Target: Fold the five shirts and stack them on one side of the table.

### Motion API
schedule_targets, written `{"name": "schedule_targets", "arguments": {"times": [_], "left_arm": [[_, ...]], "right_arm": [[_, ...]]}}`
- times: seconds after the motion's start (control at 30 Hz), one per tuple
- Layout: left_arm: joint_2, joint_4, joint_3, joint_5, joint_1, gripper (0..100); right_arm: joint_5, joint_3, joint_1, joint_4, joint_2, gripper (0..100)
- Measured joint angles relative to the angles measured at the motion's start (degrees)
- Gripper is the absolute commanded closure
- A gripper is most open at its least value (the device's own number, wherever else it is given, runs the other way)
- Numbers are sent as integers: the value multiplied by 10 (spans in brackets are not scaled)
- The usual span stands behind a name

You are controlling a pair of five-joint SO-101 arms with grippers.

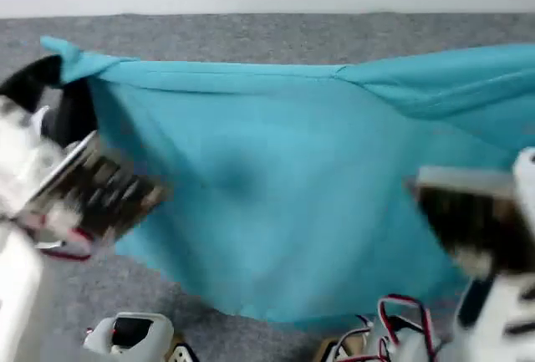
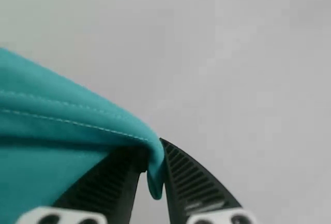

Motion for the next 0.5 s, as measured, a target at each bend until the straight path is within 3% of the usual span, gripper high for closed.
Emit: {"name": "schedule_targets", "arguments": {"times": [0.23, 0.37, 0.5], "left_arm": [[20, -22, 273, -46, 0, 995], [91, -123, 405, -47, -12, 995], [203, -255, 433, -25, -28, 995]], "right_arm": [[5, 226, -92, 37, 89, 988], [2, 356, -127, -33, 148, 988], [-25, 429, -146, -153, 210, 988]]}}
